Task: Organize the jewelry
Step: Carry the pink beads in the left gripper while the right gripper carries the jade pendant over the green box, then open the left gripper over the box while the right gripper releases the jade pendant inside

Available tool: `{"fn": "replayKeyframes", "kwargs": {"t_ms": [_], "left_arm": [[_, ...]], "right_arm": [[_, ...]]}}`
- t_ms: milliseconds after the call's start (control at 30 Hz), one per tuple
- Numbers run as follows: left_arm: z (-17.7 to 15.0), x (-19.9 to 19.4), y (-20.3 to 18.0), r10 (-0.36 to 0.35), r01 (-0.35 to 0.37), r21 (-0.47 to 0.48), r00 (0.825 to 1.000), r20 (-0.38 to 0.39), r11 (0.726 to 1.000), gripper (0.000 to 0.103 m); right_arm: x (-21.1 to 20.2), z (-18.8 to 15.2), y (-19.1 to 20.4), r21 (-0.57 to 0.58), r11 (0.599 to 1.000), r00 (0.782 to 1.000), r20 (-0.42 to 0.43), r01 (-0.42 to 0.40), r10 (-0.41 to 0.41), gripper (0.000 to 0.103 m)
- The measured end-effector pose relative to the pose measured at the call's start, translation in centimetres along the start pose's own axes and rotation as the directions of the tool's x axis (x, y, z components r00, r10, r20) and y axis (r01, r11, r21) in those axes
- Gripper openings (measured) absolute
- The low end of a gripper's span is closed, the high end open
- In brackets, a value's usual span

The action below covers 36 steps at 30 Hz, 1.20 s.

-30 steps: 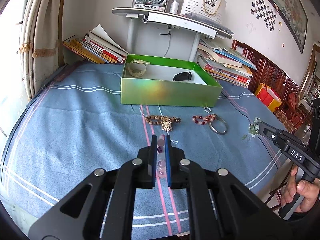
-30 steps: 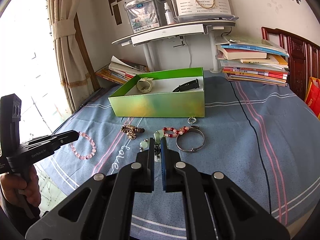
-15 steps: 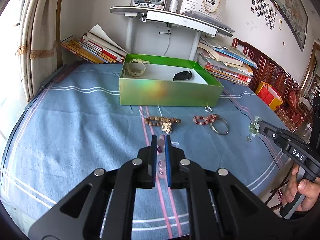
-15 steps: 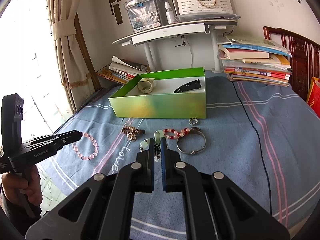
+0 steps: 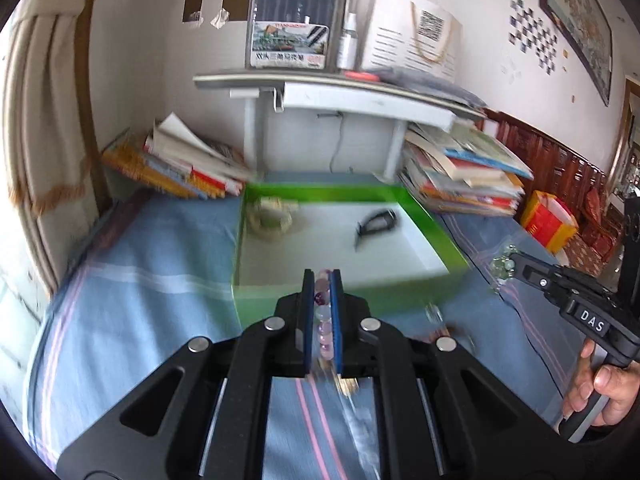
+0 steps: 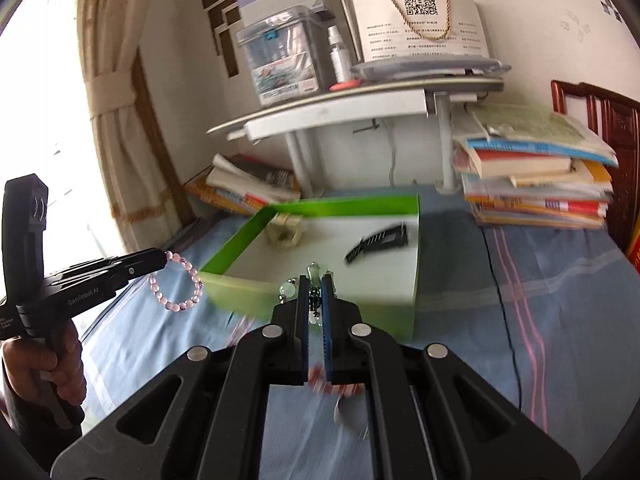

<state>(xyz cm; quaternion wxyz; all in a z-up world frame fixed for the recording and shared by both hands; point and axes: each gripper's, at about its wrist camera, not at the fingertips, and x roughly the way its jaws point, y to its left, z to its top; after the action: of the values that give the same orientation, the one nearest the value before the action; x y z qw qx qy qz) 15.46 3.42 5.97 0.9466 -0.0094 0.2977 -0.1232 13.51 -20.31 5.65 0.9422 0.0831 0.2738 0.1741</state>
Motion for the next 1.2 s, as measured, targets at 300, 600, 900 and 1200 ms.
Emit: {"fn": "replayKeyframes", "kwargs": {"t_ms": [300,600,900,1200], "left_arm": [[4.7,10.6,3.8,0.121,-0.122,-0.027,0.992,-0.031,0.992,0.03],[0.9,0.3,4.2,0.14,-0.13,-0.075,0.976,0.164,0.989,0.086],[-8.6,-6.9,2.4,0.158,-0.148,-0.094,0.982,0.108,0.985,0.089],[-13.5,-7.7,0.2,0.095,-0.093,-0.05,0.995,0.031,0.994,0.089]], "right_arm": [[9.8,4.5,-5.2,0.046,0.995,0.994,-0.063,0.089,-0.086,0.018],[-1.4,1.7,-4.5,0.068,0.993,0.983,0.147,0.098,-0.107,0.069],[-7.7,-6.0,-1.4,0.092,0.989,0.987,0.101,0.117,-0.126,0.071],[-7.9,-11.4,1.2,0.063,0.995,0.997,0.015,0.08,-0.081,0.071]]}}
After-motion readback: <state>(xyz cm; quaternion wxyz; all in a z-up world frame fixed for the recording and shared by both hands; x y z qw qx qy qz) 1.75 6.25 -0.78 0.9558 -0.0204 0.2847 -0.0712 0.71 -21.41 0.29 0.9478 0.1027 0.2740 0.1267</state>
